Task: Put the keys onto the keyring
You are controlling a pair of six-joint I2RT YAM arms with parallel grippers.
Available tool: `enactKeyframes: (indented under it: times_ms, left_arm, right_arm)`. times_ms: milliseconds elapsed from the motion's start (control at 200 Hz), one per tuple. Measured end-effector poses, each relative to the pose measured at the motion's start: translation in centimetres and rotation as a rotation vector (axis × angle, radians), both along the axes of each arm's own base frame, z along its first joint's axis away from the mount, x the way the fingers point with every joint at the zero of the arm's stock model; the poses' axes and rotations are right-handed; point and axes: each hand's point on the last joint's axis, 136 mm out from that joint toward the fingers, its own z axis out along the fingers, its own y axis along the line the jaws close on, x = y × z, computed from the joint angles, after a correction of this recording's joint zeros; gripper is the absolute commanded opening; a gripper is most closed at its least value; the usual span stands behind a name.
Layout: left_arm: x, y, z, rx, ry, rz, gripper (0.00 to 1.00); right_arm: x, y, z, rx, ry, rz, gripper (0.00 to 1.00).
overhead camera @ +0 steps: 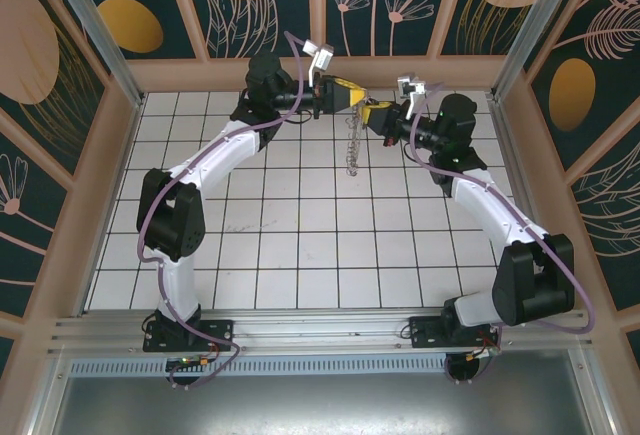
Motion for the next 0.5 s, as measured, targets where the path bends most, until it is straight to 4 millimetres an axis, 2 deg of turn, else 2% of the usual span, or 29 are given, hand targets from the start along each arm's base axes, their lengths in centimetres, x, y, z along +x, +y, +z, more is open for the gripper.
enactKeyframes:
  times_ms: [265,500]
  left_arm:
    - [0.4,0.0,-0.2,-0.013,0.011,0.03,0.0]
    - [-0.1,-0.1,0.1,-0.028,0.022,0.015,0.0]
  right_arm:
    - [-0.7,0.5,-0.4,-0.005,0.005,0.005,0.0]
    - [-1.6,2.6,-1.2,-0.017,0.013,0.053,0.0]
